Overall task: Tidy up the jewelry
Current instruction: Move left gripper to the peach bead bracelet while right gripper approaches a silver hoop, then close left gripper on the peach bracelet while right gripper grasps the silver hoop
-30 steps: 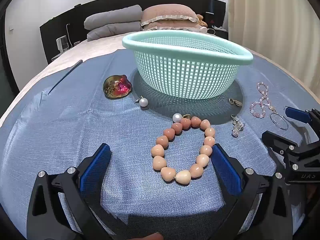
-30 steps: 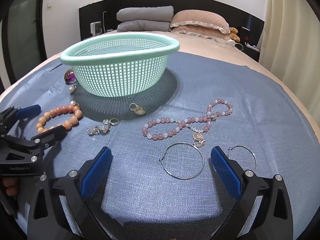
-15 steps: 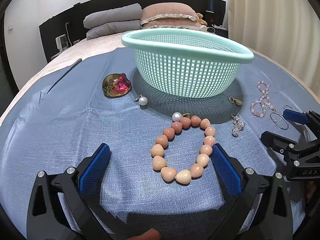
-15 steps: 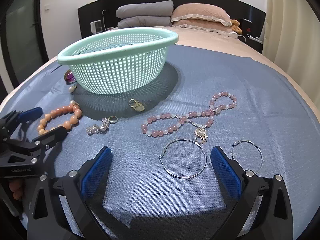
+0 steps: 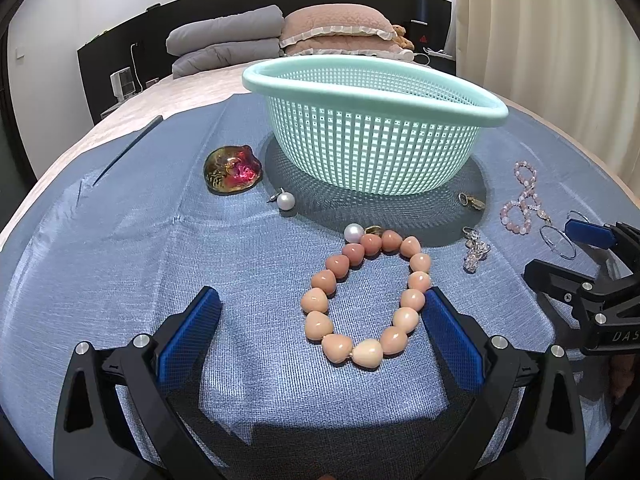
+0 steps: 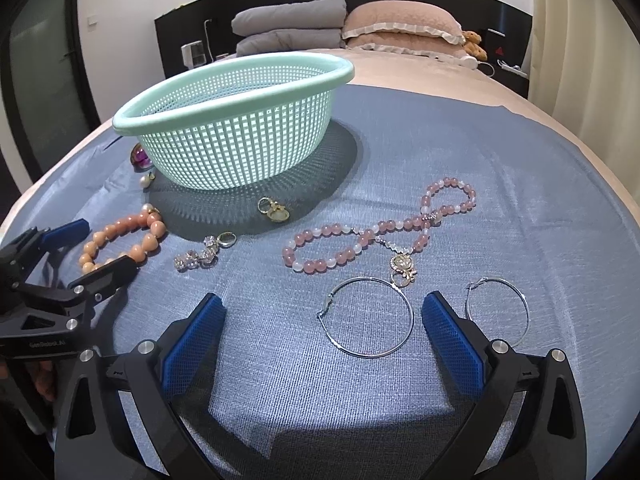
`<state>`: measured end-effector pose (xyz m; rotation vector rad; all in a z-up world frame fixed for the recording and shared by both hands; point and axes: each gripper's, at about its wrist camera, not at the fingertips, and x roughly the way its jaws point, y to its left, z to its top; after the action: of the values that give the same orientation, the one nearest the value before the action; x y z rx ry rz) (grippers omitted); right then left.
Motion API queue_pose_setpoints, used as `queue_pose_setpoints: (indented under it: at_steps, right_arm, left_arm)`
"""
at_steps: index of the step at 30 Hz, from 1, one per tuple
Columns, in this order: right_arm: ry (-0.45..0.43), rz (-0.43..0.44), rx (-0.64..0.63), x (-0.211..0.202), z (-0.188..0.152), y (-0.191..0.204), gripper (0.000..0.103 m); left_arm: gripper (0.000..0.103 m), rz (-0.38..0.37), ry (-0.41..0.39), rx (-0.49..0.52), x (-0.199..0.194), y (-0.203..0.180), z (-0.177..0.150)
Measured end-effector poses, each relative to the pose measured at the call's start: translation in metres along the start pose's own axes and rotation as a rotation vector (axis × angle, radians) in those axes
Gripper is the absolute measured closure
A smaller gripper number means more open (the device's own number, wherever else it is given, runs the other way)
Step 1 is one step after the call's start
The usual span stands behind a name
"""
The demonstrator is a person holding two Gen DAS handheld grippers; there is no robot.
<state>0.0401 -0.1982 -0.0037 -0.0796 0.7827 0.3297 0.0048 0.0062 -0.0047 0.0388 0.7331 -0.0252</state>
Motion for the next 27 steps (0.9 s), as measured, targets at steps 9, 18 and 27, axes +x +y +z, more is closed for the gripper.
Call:
queue_pose_setpoints:
  at_steps: [9, 18, 27]
  right_arm:
    - [0.007, -0.011, 0.029, -0.003, -0.001, -0.012, 0.009]
    - [0.005, 0.006, -0.033, -0.006, -0.003, -0.001, 0.050]
    - [-0.005, 0.022, -0.044, -0.012, -0.003, -0.002, 0.060]
  left_arm:
    - [0.004, -0.001, 0.006, 0.006, 0.003, -0.005, 0.002]
    - [0.024, -0.046, 0.000, 0.034, 0.002, -0.008, 0.005]
    - [0.069, -0.129, 0.005, 0.043, -0.006, -0.010, 0.005]
